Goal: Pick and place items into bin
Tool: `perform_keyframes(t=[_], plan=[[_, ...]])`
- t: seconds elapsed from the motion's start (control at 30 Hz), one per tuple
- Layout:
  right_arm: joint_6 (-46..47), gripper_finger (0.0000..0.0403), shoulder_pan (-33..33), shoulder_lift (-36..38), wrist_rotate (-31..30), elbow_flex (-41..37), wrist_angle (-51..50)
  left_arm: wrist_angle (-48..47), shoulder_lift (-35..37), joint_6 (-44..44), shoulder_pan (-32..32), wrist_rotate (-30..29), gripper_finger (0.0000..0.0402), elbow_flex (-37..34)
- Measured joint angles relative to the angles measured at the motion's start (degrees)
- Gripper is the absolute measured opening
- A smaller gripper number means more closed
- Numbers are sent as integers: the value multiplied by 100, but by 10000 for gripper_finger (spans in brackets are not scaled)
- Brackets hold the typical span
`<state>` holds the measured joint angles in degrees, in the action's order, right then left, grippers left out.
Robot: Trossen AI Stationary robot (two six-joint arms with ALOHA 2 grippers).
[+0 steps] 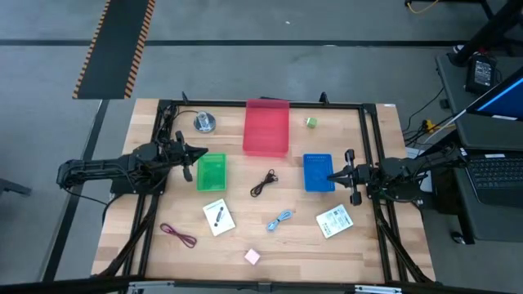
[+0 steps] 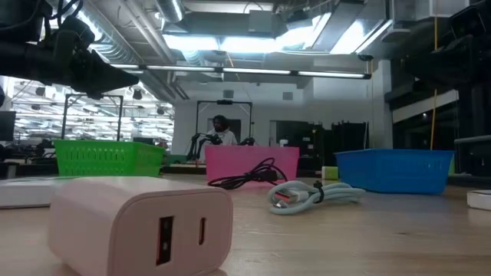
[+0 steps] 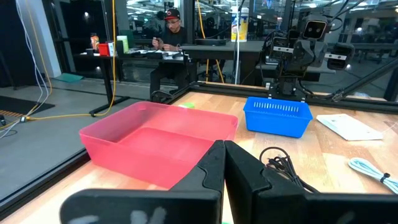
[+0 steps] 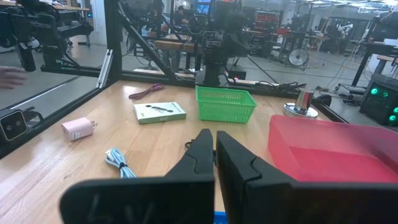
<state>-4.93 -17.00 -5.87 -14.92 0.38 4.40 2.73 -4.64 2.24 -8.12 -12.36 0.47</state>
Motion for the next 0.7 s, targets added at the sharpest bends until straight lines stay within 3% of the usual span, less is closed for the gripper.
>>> perform_keyframes(t=[0.7], plan=[[27,3,0,1,0,2,2,61,0,-341,-2,-7,4,0]])
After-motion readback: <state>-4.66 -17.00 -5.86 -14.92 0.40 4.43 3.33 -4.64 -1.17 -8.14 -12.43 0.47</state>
